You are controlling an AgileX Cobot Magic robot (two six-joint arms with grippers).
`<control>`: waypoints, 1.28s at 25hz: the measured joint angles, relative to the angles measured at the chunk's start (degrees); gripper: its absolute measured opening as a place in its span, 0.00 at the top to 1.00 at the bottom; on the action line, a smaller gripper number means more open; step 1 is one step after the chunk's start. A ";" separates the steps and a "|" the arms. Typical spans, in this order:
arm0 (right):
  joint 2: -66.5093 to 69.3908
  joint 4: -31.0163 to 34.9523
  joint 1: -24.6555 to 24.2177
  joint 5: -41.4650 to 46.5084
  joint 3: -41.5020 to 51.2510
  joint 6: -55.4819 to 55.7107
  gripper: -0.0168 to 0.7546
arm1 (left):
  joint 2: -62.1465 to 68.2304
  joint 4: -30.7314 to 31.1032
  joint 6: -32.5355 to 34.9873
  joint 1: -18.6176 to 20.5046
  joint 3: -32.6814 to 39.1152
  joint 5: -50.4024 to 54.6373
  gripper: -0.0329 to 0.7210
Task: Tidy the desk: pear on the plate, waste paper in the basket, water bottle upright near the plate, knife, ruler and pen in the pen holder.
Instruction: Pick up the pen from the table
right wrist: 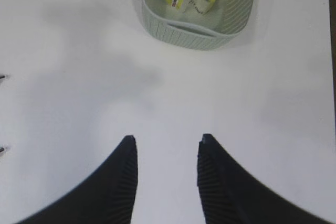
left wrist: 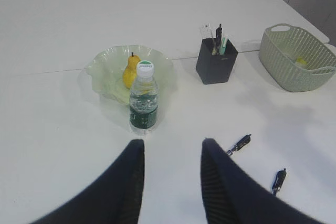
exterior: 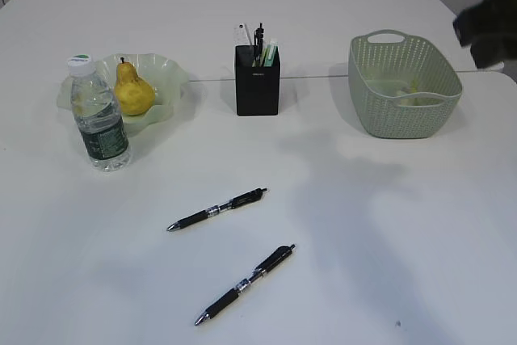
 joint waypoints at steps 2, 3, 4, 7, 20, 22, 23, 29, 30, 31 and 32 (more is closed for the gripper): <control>-3.47 0.00 0.00 -4.76 6.75 0.49 0.57 | 0.18 -0.18 0.00 0.00 0.00 -0.69 0.61; -4.93 0.00 0.00 -6.77 10.23 0.65 0.57 | 0.38 -0.27 0.00 0.00 0.00 -0.83 0.61; -6.67 0.00 0.00 -9.02 13.48 0.90 0.57 | 0.38 -0.40 0.00 0.00 0.00 -0.95 0.61; -11.40 0.25 0.00 -13.85 21.06 1.81 0.57 | 0.38 -0.65 0.00 0.00 0.00 -1.03 0.60; -21.05 0.40 0.00 -18.63 31.93 2.66 0.57 | 9.09 -10.93 8.15 0.00 0.00 -0.62 0.60; -21.05 0.40 0.00 -17.94 31.93 2.92 0.57 | 12.27 -14.06 11.47 0.00 0.00 -0.62 0.60; -21.05 0.40 0.00 -17.53 31.93 3.04 0.57 | 14.10 -15.47 12.68 0.00 0.00 -0.62 0.60; -21.05 0.29 0.00 -16.81 32.07 3.27 0.57 | 24.93 -22.05 22.02 0.00 0.00 -0.62 0.59; -21.05 0.29 0.00 -16.81 32.07 3.30 0.57 | 26.89 -22.75 23.40 0.00 0.00 -0.62 0.59; -21.05 0.21 0.00 -16.81 32.07 3.40 0.57 | 28.42 -23.27 24.52 0.00 0.00 -0.79 0.59; -21.05 0.21 0.00 -16.81 32.07 3.40 0.57 | 30.15 -23.88 26.05 0.00 0.00 -0.90 0.59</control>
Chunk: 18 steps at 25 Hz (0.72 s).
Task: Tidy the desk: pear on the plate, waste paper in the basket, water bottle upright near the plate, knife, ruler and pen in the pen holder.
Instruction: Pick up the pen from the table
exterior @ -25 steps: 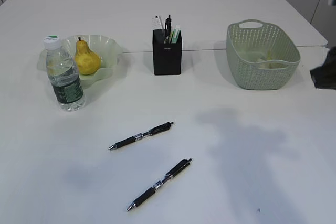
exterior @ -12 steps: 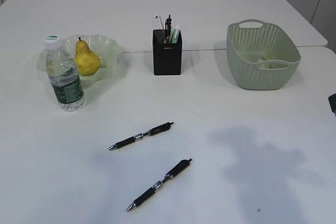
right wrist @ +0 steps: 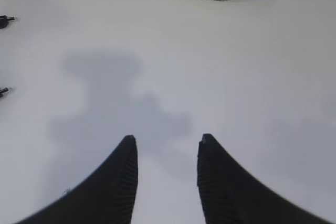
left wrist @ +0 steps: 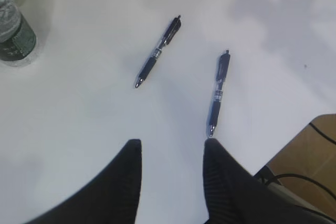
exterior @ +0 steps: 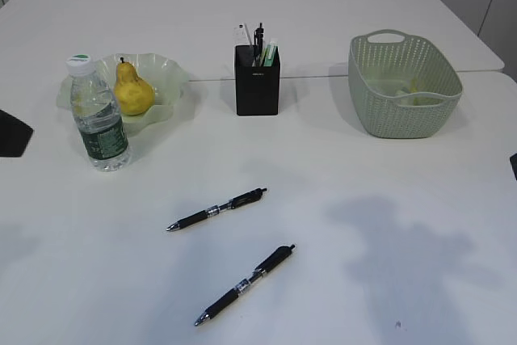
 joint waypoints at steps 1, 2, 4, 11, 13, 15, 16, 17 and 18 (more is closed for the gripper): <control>0.00 0.00 0.00 0.00 0.00 0.00 0.57 | 1.55 -0.36 1.59 0.00 0.00 -0.45 0.59; 0.00 0.00 0.00 0.03 0.00 0.00 0.57 | 2.93 -0.69 3.22 0.00 0.00 -1.08 0.58; 0.00 0.00 0.00 0.03 0.00 0.00 0.57 | 5.20 -0.93 5.44 0.00 0.00 -2.16 0.56; 0.00 0.00 0.00 0.13 0.00 0.00 0.57 | 15.72 -0.51 9.04 0.00 -8.21 -1.77 0.52; 0.00 0.00 0.00 0.13 0.00 0.00 0.57 | 19.56 0.01 9.64 0.00 -11.60 -0.47 0.52; 0.00 0.00 0.00 0.13 0.00 0.00 0.57 | 23.18 0.23 10.44 0.00 -14.38 1.04 0.52; 0.00 0.00 0.00 0.13 0.00 0.00 0.57 | 25.24 0.85 10.71 0.00 -16.42 2.15 0.52; 0.00 0.00 0.00 0.13 0.00 0.00 0.57 | 27.31 1.45 10.82 -0.13 -18.17 3.32 0.52; 0.00 0.00 0.00 0.13 0.00 0.10 0.57 | 29.40 2.80 10.96 -0.48 -19.64 4.43 0.52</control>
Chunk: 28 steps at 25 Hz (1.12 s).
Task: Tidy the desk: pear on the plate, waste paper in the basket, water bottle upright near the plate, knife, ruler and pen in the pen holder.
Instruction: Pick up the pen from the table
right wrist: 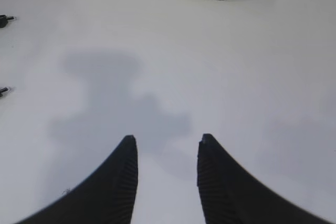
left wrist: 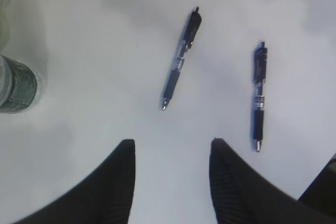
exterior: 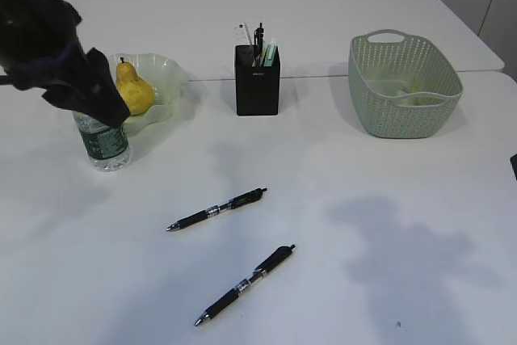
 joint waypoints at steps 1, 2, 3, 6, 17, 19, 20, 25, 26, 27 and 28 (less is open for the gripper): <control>0.00 0.00 0.00 0.00 0.00 0.00 0.57 | 1.73 1.31 0.11 -0.60 -1.42 0.90 0.52; 0.00 0.00 0.00 0.00 0.00 0.00 0.57 | 3.77 3.23 0.23 -1.43 -3.35 1.94 0.52; 0.00 0.00 0.00 0.00 0.00 0.00 0.57 | 5.71 4.63 0.45 -2.51 -4.63 2.53 0.52; 0.00 0.00 0.00 0.00 0.00 0.00 0.57 | 10.39 8.24 0.85 -5.75 -8.40 3.25 0.52; 0.00 0.00 0.00 0.12 0.00 0.00 0.57 | 26.67 9.36 2.05 -9.26 -14.05 -2.26 0.52; 0.00 0.00 0.00 0.12 0.00 0.00 0.57 | 29.20 9.36 2.90 -9.58 -15.32 -2.89 0.52; 0.00 0.00 0.00 0.12 0.00 0.00 0.57 | 30.61 9.36 3.28 -9.71 -16.14 -3.03 0.52; 0.00 0.00 0.00 0.12 0.00 0.00 0.57 | 35.46 8.60 4.05 -10.56 -18.99 -3.07 0.52; 0.00 0.00 0.00 0.12 0.00 0.00 0.57 | 36.22 8.55 4.15 -10.78 -19.13 -2.94 0.52; 0.00 0.00 0.00 0.12 0.00 0.00 0.57 | 36.58 8.55 4.15 -11.04 -19.24 -2.87 0.52; 0.00 0.00 0.00 0.12 0.00 0.00 0.57 | 36.85 8.46 4.15 -11.28 -19.24 -2.72 0.52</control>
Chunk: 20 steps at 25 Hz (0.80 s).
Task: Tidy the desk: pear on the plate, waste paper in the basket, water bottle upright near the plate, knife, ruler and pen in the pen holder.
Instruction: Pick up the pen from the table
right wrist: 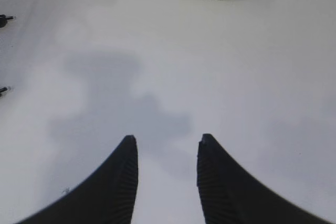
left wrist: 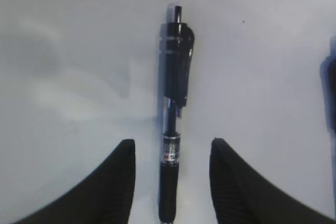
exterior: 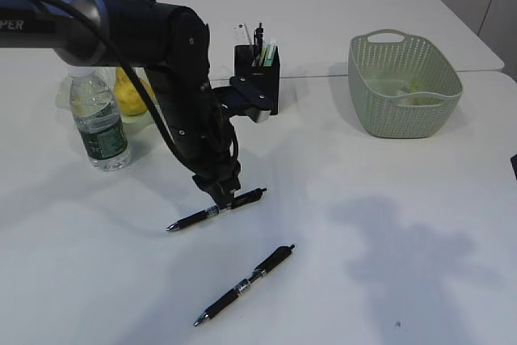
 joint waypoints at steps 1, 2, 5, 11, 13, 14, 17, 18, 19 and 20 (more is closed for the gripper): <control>0.00 0.00 0.00 0.00 0.00 0.00 0.57 | 0.31 -0.13 0.00 -0.14 0.00 0.04 0.52; 0.00 0.00 0.00 0.00 0.00 0.00 0.57 | 0.54 -0.13 0.00 -0.14 0.00 0.04 0.52; 0.00 0.00 0.00 0.00 0.00 0.00 0.57 | 0.63 -0.13 0.12 -0.14 0.00 0.13 0.52; 0.00 -0.03 0.00 0.00 0.00 0.00 0.57 | 1.64 -0.13 0.12 -0.14 -0.25 0.13 0.52; 0.00 -0.03 0.00 0.00 0.00 0.00 0.57 | 2.58 -0.13 0.12 -0.14 -0.25 0.13 0.52; 0.00 -0.03 0.00 0.00 0.00 0.00 0.57 | 2.83 -0.19 0.12 -0.14 -0.25 0.13 0.52; 0.00 -0.03 0.00 0.00 0.00 0.00 0.57 | 3.51 -0.25 0.12 -0.14 -0.25 0.24 0.52; 0.00 -0.03 0.00 0.00 0.00 0.00 0.57 | 3.51 -0.25 0.12 -0.14 -0.25 0.24 0.52; 0.00 -0.03 0.00 0.00 0.00 0.00 0.57 | 3.51 -0.33 0.12 -0.14 -0.25 0.24 0.52; 0.00 -0.03 0.00 0.00 0.00 0.00 0.57 | 3.60 -0.33 0.12 -0.14 -0.25 0.24 0.52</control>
